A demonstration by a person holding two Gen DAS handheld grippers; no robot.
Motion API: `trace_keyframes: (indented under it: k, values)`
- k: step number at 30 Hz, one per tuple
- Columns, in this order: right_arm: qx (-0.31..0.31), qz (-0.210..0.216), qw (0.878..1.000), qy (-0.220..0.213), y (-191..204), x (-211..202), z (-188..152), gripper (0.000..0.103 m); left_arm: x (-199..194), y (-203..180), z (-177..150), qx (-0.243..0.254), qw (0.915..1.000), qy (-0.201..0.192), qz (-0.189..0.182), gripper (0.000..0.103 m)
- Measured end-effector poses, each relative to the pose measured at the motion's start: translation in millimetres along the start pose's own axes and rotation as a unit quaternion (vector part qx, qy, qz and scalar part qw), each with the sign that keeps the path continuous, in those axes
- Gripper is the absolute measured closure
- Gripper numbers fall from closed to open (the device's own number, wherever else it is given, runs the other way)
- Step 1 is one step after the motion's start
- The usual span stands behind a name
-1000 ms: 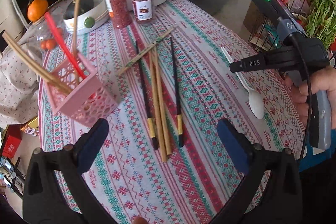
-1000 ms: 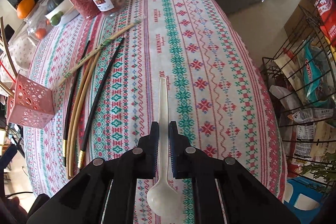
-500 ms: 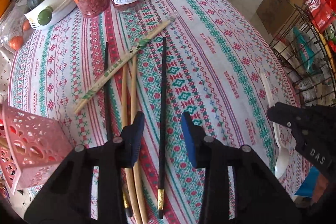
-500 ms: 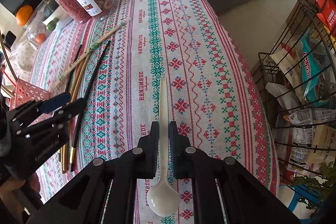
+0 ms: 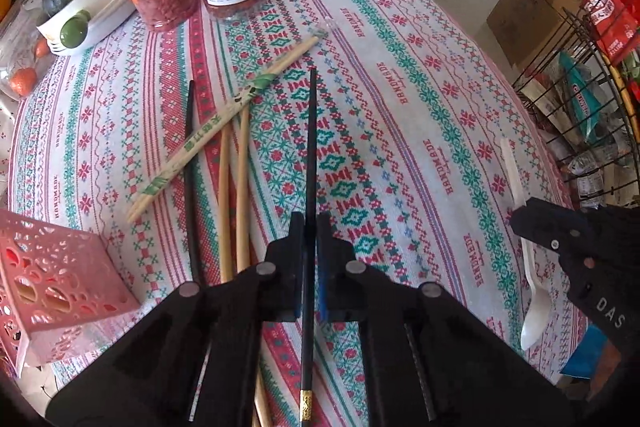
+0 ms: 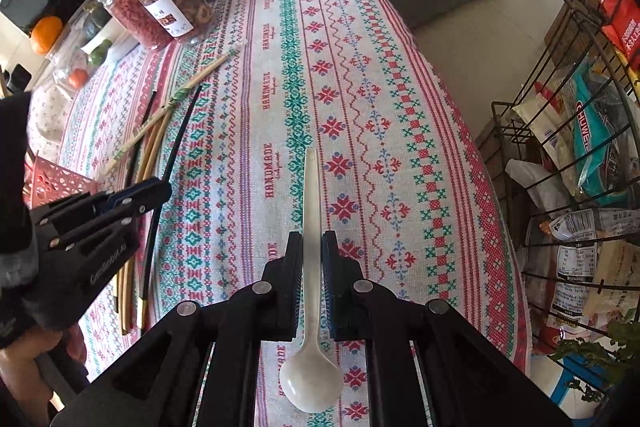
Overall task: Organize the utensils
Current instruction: 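Grasp a black chopstick with the left tool, then carry the black chopstick with the left tool while the right tool carries the white spoon toward the holder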
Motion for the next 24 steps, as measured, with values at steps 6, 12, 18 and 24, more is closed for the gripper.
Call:
trace_keyframes:
  k: [6,12,18,24]
  values:
    - [-0.005,0.019,1.000,-0.023,19,-22,-9,0.093,-60,5,-37,0.006,0.9978,-0.062,-0.023,0.096]
    - [-0.013,0.052,0.998,-0.043,47,-47,-27,0.093,-118,21,-79,0.007,0.9896,-0.140,-0.033,0.096]
    - [-0.033,0.081,0.993,-0.082,80,-73,-43,0.093,-163,43,-106,-0.008,0.9765,-0.213,-0.034,0.097]
    - [-0.057,0.105,0.986,-0.117,112,-81,-45,0.093,-204,72,-114,-0.029,0.9580,-0.285,-0.007,0.097]
Point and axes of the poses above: each gripper's, at about its wrist camera, not at the fingertips, and x roughly the way its jaws point, y to its left, z to its top, the point moved 1 cm from there along x, roughly the way its jaws point, and after that the axes turned 10 degrees about x, right-handed, at the moved point
